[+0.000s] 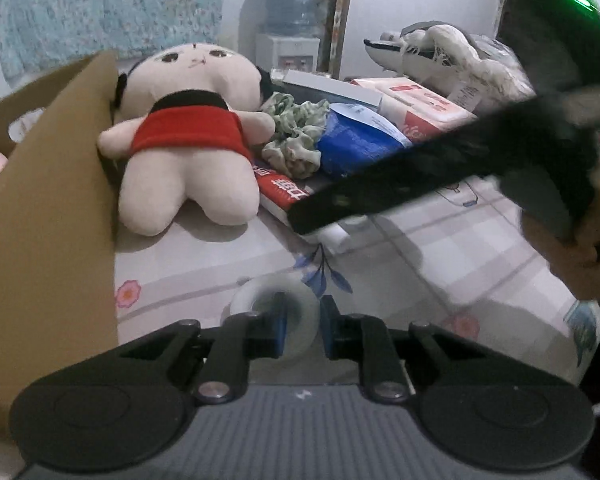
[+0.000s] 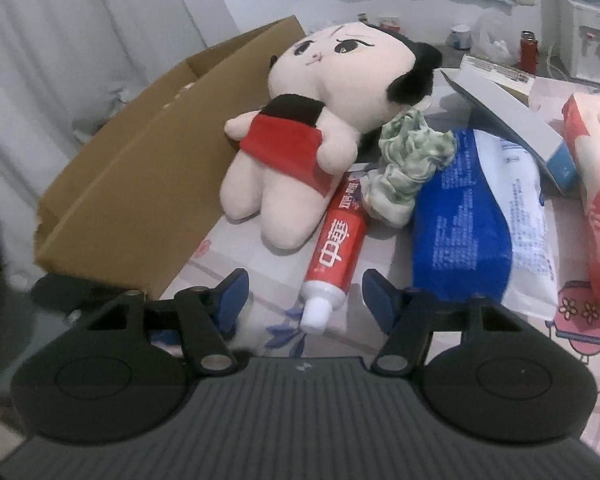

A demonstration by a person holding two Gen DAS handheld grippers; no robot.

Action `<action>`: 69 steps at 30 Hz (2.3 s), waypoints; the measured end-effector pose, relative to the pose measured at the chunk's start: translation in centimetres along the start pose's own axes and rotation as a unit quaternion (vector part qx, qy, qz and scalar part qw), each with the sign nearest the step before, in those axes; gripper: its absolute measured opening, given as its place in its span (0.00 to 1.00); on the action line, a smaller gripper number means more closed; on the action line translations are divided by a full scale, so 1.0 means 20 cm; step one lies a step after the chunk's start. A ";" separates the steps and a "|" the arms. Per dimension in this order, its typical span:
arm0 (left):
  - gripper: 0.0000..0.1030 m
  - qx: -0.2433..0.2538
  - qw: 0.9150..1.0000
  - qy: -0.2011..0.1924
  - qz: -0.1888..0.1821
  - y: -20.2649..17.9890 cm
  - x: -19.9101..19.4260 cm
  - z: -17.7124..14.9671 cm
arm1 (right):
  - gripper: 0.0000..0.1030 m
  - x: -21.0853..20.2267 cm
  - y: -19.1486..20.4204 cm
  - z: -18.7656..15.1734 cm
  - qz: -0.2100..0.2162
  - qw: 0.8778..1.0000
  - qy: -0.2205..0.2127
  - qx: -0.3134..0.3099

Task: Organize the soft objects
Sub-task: 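Grasp the white tape roll with the left gripper while the right gripper grasps the red toothpaste tube, then carry the tape roll with the left gripper while the right gripper carries the toothpaste toward the box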

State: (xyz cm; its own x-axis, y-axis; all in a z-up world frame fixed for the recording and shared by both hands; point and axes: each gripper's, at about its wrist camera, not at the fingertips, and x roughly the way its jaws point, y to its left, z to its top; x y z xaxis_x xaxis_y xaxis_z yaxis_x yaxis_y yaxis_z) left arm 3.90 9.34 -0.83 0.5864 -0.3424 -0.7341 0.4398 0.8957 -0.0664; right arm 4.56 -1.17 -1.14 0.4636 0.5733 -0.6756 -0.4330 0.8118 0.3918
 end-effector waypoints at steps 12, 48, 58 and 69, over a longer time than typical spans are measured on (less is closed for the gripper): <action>0.15 0.013 1.000 -0.011 0.002 -0.01 -0.07 -0.06 | 0.27 0.06 0.07 -0.09 -0.084 0.996 -0.010 0.009; 0.15 -0.076 0.994 -0.049 -0.056 0.17 -0.67 -0.24 | 0.38 -0.34 0.24 -0.33 -0.041 0.984 0.083 -0.152; 0.15 -0.075 0.995 -0.037 -0.053 0.20 -0.60 -0.24 | 0.64 -0.16 0.48 -0.33 -0.004 0.923 0.187 -0.337; 0.14 -0.052 0.996 -0.042 -0.064 0.17 -0.68 -0.19 | 0.28 -0.22 0.51 -0.33 -0.061 0.957 0.096 -0.265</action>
State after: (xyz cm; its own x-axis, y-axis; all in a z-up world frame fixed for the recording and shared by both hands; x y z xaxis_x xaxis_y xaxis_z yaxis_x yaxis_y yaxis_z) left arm -5.06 18.16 6.36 0.5859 -0.4747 -0.6568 0.4451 0.8658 -0.2287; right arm -6.92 3.86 1.77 0.4074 0.4059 -0.8181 -0.7400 0.6716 -0.0353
